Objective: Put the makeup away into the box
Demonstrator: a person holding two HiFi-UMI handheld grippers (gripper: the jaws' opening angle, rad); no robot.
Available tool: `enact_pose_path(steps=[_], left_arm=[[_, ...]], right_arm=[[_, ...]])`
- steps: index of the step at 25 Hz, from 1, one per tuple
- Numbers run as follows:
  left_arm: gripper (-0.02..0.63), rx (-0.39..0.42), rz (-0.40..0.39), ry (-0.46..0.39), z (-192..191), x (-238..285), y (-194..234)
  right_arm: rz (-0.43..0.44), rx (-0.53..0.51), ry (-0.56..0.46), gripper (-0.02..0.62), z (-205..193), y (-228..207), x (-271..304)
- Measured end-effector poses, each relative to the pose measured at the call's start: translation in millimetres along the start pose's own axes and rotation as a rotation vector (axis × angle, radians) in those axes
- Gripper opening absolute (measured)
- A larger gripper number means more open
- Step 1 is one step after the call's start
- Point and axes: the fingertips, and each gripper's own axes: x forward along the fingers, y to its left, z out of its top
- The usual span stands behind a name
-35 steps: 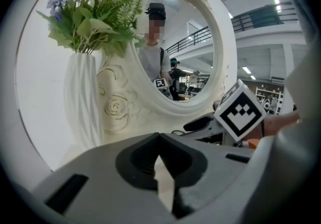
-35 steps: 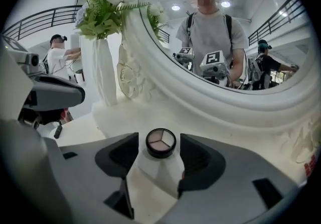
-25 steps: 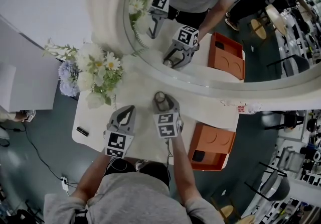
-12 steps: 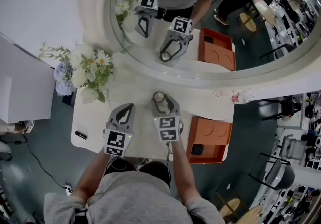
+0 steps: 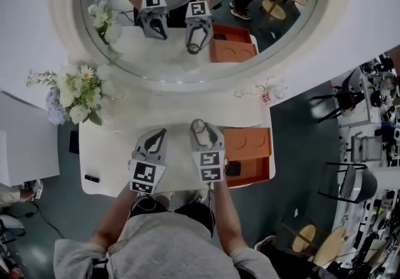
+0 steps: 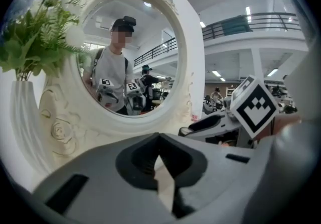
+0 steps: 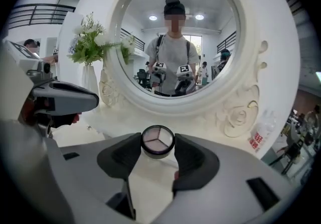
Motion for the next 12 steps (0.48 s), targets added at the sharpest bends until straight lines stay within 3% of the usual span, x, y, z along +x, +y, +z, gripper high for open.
enact_pose_path(steps=[12], left_arm=[[0.000,0.080,-0.204,-0.024,30.7,25.9,-129.1]], right_arm=[[-0.197,0.105,-0.004,0.218,-52.6,-89.4,-112.0]])
